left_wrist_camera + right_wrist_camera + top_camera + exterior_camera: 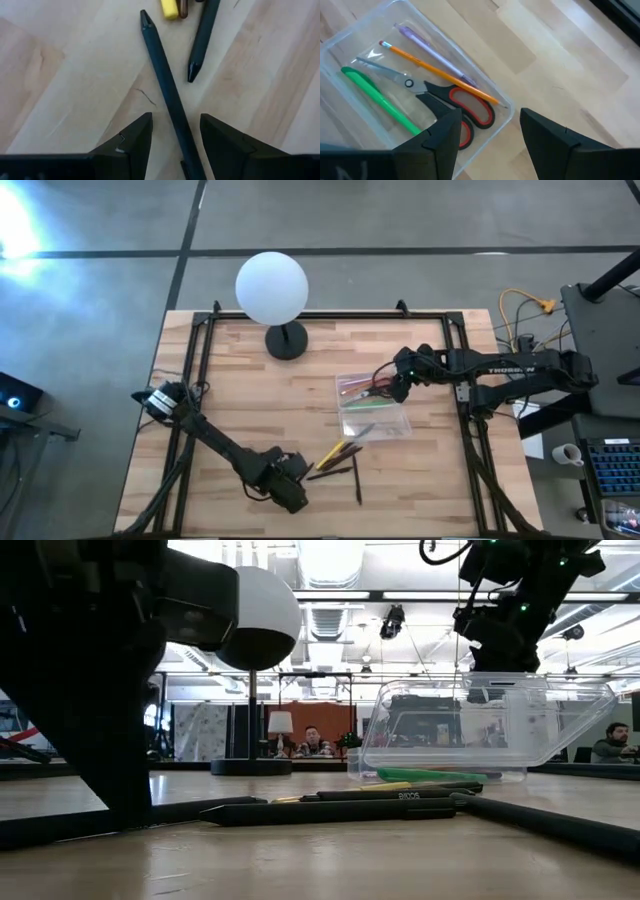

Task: Pick & place school supplies into a supply box
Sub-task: Put the black ballpen into the supply box

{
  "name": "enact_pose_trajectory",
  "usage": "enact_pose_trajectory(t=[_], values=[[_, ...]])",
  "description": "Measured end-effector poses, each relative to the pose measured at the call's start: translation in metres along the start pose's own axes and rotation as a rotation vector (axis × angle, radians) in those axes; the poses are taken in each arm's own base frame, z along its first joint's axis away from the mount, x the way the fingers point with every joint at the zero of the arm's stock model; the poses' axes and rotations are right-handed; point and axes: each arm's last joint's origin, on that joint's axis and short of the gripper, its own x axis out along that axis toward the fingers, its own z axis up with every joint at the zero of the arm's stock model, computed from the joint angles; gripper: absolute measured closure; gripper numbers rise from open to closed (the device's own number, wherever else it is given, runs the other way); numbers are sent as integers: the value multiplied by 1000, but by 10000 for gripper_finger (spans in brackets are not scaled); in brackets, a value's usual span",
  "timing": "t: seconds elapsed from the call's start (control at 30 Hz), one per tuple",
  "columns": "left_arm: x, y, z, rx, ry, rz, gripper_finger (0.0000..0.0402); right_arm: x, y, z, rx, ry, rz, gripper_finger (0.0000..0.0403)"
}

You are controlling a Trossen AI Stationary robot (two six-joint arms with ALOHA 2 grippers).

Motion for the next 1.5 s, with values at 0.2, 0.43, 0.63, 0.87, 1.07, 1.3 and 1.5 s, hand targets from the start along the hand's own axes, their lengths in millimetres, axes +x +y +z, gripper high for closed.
enact_pose_trajectory(t=[0.2, 0.43, 0.63, 0.87, 1.07, 1.3, 1.5], values=[[11, 8, -5, -32, 48, 111, 247, 2, -7, 3, -9, -8, -40, 207], [26, 15, -10, -16, 77, 175, 270, 4, -14, 6, 17, -38, -116, 207], [34, 19, -13, 9, 96, 219, 333, 5, -17, 7, 29, -43, -138, 207], [36, 24, -6, 8, 114, 231, 389, 5, -17, 7, 30, -44, -137, 207], [35, 30, 8, 2, 128, 223, 387, 5, -17, 7, 31, -45, -137, 207], [12, 37, 30, 16, 40, 230, 390, 5, -17, 7, 31, -45, -136, 207], [-15, 55, 52, -9, -97, 320, 390, 5, -17, 7, 32, -46, -136, 207]])
